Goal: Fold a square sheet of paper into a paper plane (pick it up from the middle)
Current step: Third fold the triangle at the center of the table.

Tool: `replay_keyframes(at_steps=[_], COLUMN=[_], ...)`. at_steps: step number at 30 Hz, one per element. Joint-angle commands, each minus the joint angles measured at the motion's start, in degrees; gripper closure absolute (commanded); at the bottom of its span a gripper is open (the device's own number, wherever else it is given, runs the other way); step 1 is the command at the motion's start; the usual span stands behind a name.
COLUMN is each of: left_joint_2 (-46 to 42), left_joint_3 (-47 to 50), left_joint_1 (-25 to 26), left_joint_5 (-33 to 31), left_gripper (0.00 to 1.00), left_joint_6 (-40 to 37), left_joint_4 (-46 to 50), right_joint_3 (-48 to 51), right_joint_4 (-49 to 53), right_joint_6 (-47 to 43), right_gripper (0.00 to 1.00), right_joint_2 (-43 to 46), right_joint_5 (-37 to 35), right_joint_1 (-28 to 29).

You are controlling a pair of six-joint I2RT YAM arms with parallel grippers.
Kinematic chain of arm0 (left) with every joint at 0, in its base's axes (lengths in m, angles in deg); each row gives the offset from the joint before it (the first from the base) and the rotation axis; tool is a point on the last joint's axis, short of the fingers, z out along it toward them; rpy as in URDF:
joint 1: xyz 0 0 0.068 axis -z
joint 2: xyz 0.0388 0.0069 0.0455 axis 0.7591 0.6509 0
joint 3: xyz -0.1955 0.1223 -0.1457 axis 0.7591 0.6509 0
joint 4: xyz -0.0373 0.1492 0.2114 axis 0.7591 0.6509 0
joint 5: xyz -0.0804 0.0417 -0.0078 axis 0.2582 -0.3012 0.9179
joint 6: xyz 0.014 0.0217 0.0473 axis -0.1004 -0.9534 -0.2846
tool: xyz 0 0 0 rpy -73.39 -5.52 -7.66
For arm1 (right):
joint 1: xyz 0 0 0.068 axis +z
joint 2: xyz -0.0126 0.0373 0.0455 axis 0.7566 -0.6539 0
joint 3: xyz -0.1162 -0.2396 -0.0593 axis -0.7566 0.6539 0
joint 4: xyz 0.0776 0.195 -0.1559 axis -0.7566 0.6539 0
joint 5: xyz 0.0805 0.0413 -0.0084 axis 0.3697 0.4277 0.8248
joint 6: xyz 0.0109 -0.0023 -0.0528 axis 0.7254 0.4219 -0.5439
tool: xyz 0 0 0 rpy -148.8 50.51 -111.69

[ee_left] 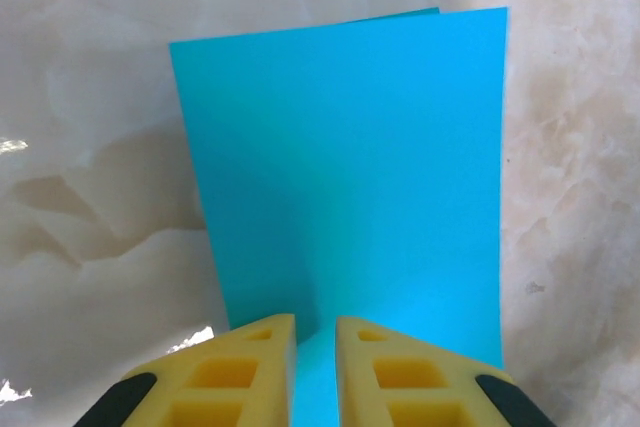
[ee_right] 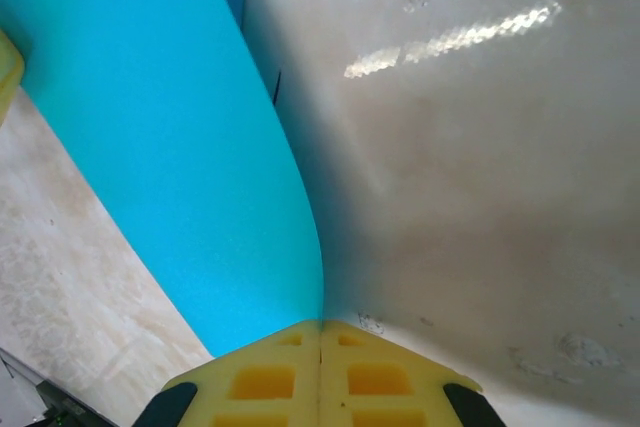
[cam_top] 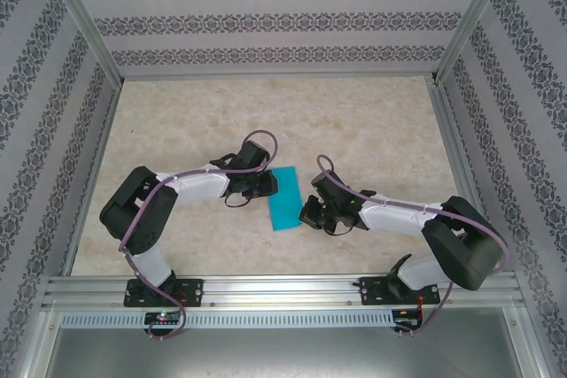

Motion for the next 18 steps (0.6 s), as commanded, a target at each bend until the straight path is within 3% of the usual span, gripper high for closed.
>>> replay_keyframes(at_steps=[1, 18], left_joint_2=[2.5, 4.7], left_joint_3=[-1.7, -1.2], left_joint_1=[0.5, 0.5], left_joint_5=[-1.6, -2.9], left_gripper=[0.83, 0.86], left_joint_6=[-2.0, -3.2], left_joint_4=[2.6, 4.2], right_joint_3=[-2.1, -7.0], right_joint_4=[0.6, -9.8], right_joint_6=[-1.2, -2.7], right_gripper=[0.98, 0.95], right_joint_2=[0.1, -4.6], right_joint_5=[-0.6, 2.2], right_joint_1=[-0.2, 0.4])
